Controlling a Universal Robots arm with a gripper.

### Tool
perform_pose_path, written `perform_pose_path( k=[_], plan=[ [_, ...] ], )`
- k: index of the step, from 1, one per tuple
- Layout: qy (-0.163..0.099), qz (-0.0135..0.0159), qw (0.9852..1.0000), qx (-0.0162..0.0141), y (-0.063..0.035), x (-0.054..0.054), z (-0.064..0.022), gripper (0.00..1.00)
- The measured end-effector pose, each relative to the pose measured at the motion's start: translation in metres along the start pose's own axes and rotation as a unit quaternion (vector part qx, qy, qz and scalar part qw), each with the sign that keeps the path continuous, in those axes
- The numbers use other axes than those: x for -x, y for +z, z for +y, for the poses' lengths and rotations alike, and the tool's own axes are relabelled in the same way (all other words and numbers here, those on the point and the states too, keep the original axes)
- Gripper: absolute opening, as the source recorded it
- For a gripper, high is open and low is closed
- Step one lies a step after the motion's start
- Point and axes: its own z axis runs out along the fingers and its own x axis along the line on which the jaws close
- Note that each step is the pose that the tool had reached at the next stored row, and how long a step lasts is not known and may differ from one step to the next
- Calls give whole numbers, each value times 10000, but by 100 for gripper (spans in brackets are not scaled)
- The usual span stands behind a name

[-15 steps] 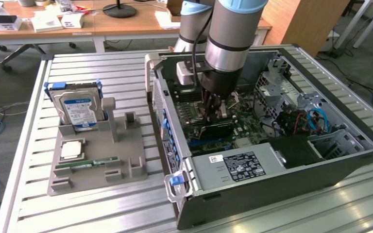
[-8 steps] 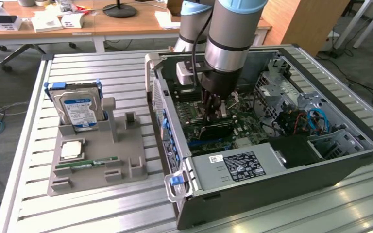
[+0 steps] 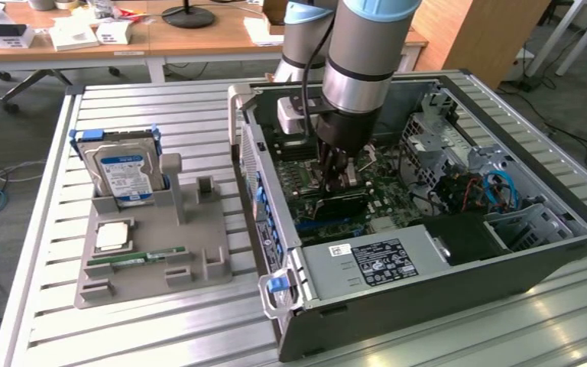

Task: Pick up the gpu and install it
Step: 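Press down on the gpu until it lock into place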

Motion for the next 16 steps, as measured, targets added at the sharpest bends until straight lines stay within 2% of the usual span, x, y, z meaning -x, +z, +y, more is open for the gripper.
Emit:
perform_pose_path(
  k=[16],
  plan=[
    [0, 1, 10000, 0, 5, 0, 0, 11]
  ],
)
